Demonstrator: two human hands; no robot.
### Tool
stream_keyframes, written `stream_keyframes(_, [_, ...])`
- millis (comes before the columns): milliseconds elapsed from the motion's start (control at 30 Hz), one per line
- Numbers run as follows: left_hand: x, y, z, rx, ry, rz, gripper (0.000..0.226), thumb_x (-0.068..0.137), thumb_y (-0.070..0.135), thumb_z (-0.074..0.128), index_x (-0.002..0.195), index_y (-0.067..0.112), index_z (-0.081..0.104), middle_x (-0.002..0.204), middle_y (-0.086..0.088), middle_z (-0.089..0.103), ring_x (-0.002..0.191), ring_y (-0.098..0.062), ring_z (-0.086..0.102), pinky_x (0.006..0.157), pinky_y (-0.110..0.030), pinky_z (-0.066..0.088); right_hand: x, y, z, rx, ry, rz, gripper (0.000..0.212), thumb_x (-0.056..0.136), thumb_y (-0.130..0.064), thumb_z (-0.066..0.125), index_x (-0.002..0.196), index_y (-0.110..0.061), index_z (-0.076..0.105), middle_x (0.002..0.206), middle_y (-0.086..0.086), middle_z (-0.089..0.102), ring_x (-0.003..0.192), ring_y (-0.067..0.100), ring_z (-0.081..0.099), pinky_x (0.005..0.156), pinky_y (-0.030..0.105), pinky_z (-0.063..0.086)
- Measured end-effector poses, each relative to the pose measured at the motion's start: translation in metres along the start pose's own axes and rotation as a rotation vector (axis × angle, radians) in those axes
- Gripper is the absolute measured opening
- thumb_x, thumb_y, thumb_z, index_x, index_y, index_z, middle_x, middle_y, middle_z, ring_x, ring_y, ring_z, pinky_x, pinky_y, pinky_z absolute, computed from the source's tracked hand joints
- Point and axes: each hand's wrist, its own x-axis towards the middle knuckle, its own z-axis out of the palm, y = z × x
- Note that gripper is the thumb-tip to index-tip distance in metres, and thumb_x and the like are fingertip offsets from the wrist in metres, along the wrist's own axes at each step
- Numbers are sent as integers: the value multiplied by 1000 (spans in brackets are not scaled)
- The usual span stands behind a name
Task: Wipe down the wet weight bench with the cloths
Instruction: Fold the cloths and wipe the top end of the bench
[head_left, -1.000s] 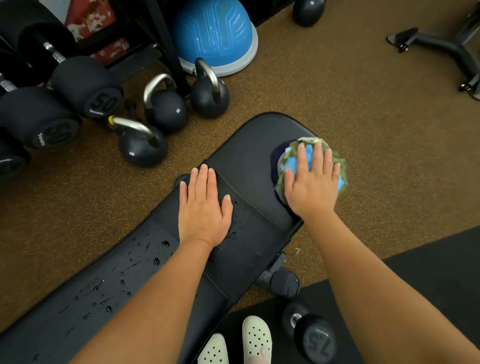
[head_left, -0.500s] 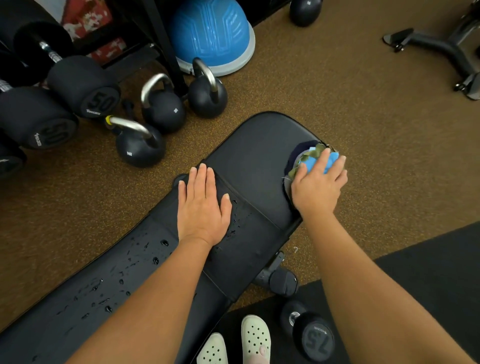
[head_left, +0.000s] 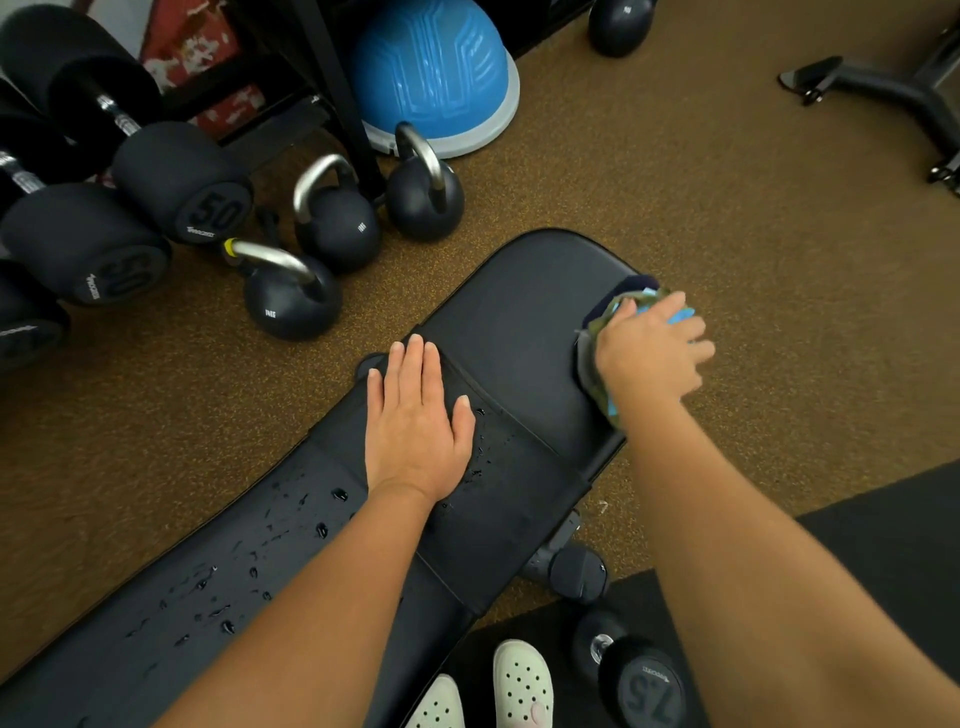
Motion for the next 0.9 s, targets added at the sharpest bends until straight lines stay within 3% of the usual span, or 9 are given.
stream_keyframes(133, [0, 0, 0, -1, 3, 3, 70, 95, 47, 18, 152, 6, 18, 161, -11, 16, 149, -26, 9, 121, -48, 11, 28, -22, -4, -97, 39, -146, 51, 98, -46, 22, 134, -14, 40, 137, 18, 41, 122, 40, 36, 95, 58, 31])
stream_keyframes(367, [0, -1, 1, -21, 12, 6, 68, 96, 46, 23, 152, 6, 21, 160, -10, 17, 149, -26, 10, 120, -49, 11, 20, -26, 8, -240, 99, -858, 62, 98, -50, 24, 151, -20, 25, 156, 15, 26, 138, 39, 27, 109, 58, 24])
stream_keyframes(433, [0, -1, 1, -21, 10, 5, 68, 96, 46, 23, 152, 6, 21, 160, -11, 18, 149, -26, 10, 120, -49, 12, 30, -14, 5, -231, 107, -834, 63, 99, -51, 24, 152, -18, 23, 155, 15, 27, 138, 38, 29, 109, 55, 26])
stream_keyframes(567, [1, -1, 2, -12, 3, 5, 69, 96, 46, 24, 152, 6, 21, 160, -11, 17, 149, -27, 8, 120, -50, 9, 37, -50, 7, -156, 92, -453, 62, 99, -46, 27, 149, -9, 28, 143, 21, 41, 126, 41, 39, 102, 53, 30])
stream_keyframes(633, [1, -1, 3, -8, 9, 1, 68, 96, 46, 24, 151, 5, 22, 160, -11, 17, 149, -27, 8, 120, -50, 9, 23, -75, 14, -193, 71, -566, 61, 99, -45, 25, 149, -12, 27, 147, 19, 36, 133, 39, 32, 108, 55, 24])
stream_keyframes(733, [0, -1, 4, -14, 9, -5, 69, 96, 46, 25, 152, 6, 21, 161, -11, 16, 149, -26, 7, 120, -50, 9, 3, -79, 25, -276, 13, -949, 60, 99, -47, 20, 152, -20, 24, 157, 11, 23, 145, 34, 15, 116, 56, 11])
stream_keyframes(800, [0, -1, 3, -26, 10, -9, 69, 96, 46, 26, 151, 6, 21, 160, -11, 17, 149, -26, 8, 120, -50, 11, 9, -65, 19, -287, 10, -1108, 62, 98, -52, 15, 152, -24, 24, 158, 8, 23, 146, 32, 15, 117, 53, 11])
stream_keyframes(900, [1, -1, 2, -37, 13, -15, 70, 95, 46, 27, 151, 5, 20, 160, -11, 18, 149, -26, 8, 120, -49, 11, 30, -61, 14, -283, 43, -1054, 63, 96, -53, 16, 151, -24, 26, 156, 9, 29, 144, 33, 20, 116, 53, 15])
